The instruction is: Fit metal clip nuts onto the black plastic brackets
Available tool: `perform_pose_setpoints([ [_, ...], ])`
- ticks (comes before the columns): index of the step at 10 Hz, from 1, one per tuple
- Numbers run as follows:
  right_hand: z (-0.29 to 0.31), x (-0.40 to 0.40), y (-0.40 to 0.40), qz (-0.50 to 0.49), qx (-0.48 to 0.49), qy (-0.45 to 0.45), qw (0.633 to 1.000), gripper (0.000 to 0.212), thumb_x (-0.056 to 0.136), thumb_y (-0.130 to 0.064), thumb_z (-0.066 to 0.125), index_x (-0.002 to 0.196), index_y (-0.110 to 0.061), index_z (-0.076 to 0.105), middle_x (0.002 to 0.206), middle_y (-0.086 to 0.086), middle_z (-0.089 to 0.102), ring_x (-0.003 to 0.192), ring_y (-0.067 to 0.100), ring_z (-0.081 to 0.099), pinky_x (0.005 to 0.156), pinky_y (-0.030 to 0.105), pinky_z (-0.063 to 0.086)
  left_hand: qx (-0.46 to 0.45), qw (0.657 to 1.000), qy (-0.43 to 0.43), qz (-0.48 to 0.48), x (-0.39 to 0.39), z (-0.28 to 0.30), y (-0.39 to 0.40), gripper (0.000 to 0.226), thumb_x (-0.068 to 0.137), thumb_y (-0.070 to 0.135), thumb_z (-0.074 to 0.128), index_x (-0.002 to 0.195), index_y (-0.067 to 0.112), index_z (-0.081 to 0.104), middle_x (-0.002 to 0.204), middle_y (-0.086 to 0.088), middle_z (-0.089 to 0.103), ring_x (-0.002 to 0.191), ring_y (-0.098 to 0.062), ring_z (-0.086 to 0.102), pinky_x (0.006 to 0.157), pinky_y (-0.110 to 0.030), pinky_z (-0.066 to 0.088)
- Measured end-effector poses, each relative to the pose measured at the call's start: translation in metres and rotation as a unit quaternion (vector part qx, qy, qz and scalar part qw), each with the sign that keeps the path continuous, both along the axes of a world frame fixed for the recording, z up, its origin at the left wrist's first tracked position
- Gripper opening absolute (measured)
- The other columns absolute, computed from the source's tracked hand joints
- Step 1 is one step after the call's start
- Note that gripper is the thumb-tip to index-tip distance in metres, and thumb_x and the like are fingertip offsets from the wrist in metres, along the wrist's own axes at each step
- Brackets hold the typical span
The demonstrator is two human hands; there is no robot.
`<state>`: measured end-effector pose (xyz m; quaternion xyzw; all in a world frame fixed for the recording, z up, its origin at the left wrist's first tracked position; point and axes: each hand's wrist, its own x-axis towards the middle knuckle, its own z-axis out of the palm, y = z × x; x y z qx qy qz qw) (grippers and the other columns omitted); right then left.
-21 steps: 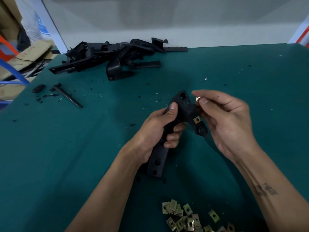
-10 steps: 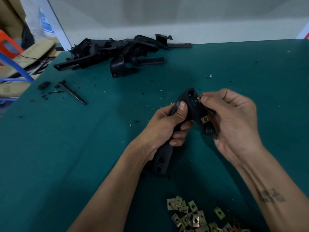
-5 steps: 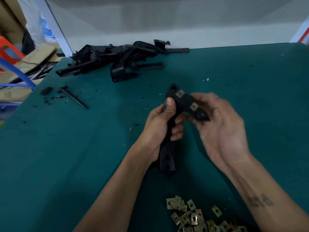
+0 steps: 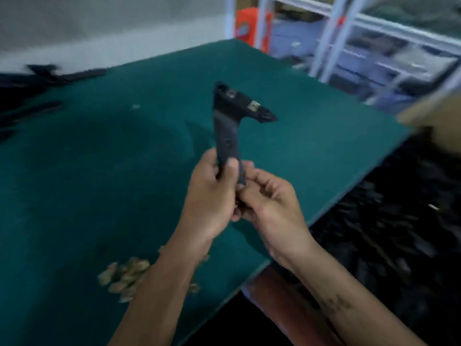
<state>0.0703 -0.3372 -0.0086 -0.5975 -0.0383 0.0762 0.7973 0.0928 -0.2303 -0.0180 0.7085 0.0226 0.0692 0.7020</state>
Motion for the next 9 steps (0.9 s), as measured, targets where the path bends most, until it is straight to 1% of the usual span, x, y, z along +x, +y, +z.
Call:
perform_pose_setpoints([
  [1, -0.013, -0.038, -0.086, -0.148, 0.057, 0.051, 0.986, 0.022, 0.096, 0.011, 0.048, 0.100, 0.002, 0.068, 0.084, 0.015, 0.068, 0.075, 0.025, 0.058, 0.063, 0.028, 0.050, 0.102, 0.986, -0.011, -0.131, -0.023, -0.014, -0.091, 0.023, 0.091, 0.034, 0.047, 0.101, 0.020, 0.062, 0.090, 0.001, 0.072, 0.079, -0.020, 0.068, 0.067, -0.046, 0.056],
  [2, -0.039, -0.091, -0.160, -0.261, 0.071, 0.096, 0.958, 0.021, 0.097, 0.008, 0.050, 0.106, 0.005, 0.068, 0.092, 0.018, 0.071, 0.081, 0.023, 0.066, 0.067, 0.026, 0.056, 0.164, 0.955, 0.009, -0.246, -0.052, -0.038, -0.174, 0.027, 0.091, 0.029, 0.050, 0.114, 0.023, 0.062, 0.102, 0.003, 0.073, 0.096, -0.019, 0.070, 0.083, -0.045, 0.057],
  [3, -0.073, -0.135, -0.211, -0.333, 0.079, 0.171, 0.924, 0.023, 0.097, 0.003, 0.055, 0.114, 0.009, 0.068, 0.099, 0.025, 0.071, 0.089, 0.027, 0.067, 0.074, 0.029, 0.055, 0.196, 0.931, 0.060, -0.303, -0.083, -0.071, -0.239, 0.041, 0.095, 0.016, 0.057, 0.136, 0.019, 0.059, 0.123, -0.005, 0.070, 0.112, -0.020, 0.067, 0.095, -0.037, 0.055],
  [4, -0.104, -0.154, -0.237, -0.381, 0.039, 0.254, 0.888, 0.022, 0.095, 0.008, 0.052, 0.108, 0.013, 0.069, 0.088, 0.024, 0.063, 0.084, 0.031, 0.056, 0.068, 0.033, 0.044, 0.290, 0.906, 0.082, -0.296, -0.106, -0.105, -0.277, 0.019, 0.094, 0.015, 0.059, 0.110, 0.017, 0.069, 0.107, -0.005, 0.071, 0.099, -0.022, 0.069, 0.077, -0.031, 0.054],
  [5, -0.125, -0.160, -0.241, -0.358, -0.019, 0.305, 0.882, 0.025, 0.095, 0.007, 0.052, 0.088, 0.000, 0.075, 0.064, 0.010, 0.065, 0.056, 0.014, 0.059, 0.051, 0.024, 0.044, 0.350, 0.886, 0.111, -0.282, -0.109, -0.132, -0.286, 0.010, 0.093, 0.014, 0.058, 0.085, 0.017, 0.064, 0.096, 0.000, 0.067, 0.089, -0.020, 0.067, 0.071, -0.028, 0.052],
  [6, -0.134, -0.159, -0.236, -0.299, -0.069, 0.339, 0.889, 0.021, 0.095, 0.001, 0.059, 0.081, -0.001, 0.075, 0.061, 0.007, 0.063, 0.049, 0.008, 0.055, 0.047, 0.021, 0.041, 0.391, 0.868, 0.123, -0.280, -0.103, -0.143, -0.278, 0.018, 0.091, 0.011, 0.058, 0.074, 0.014, 0.061, 0.086, 0.001, 0.064, 0.084, -0.020, 0.066, 0.071, -0.023, 0.045],
  [7, -0.137, -0.160, -0.237, -0.245, -0.127, 0.358, 0.892, 0.016, 0.094, 0.000, 0.062, 0.087, 0.001, 0.076, 0.069, 0.008, 0.072, 0.059, 0.012, 0.064, 0.054, 0.028, 0.050, 0.414, 0.849, 0.126, -0.302, -0.099, -0.139, -0.268, 0.011, 0.094, 0.017, 0.061, 0.091, 0.015, 0.071, 0.103, -0.006, 0.068, 0.100, -0.025, 0.067, 0.080, -0.029, 0.050],
  [8, -0.141, -0.163, -0.242, -0.238, -0.320, 0.316, 0.861, 0.014, 0.092, -0.006, 0.067, 0.089, -0.011, 0.080, 0.080, 0.004, 0.077, 0.080, 0.015, 0.069, 0.080, 0.040, 0.056, 0.444, 0.834, 0.075, -0.318, -0.096, -0.126, -0.252, 0.030, 0.099, 0.027, 0.060, 0.121, 0.008, 0.067, 0.125, -0.010, 0.061, 0.117, -0.028, 0.059, 0.096, -0.035, 0.048],
  [9, -0.124, -0.151, -0.254, -0.246, -0.530, 0.266, 0.766, 0.018, 0.084, -0.034, 0.078, 0.099, -0.026, 0.081, 0.103, 0.000, 0.078, 0.102, 0.005, 0.070, 0.081, 0.014, 0.043, 0.442, 0.834, 0.031, -0.327, -0.090, -0.101, -0.223, 0.028, 0.101, 0.035, 0.055, 0.114, 0.013, 0.067, 0.120, -0.007, 0.059, 0.111, -0.030, 0.059, 0.093, -0.041, 0.050],
])
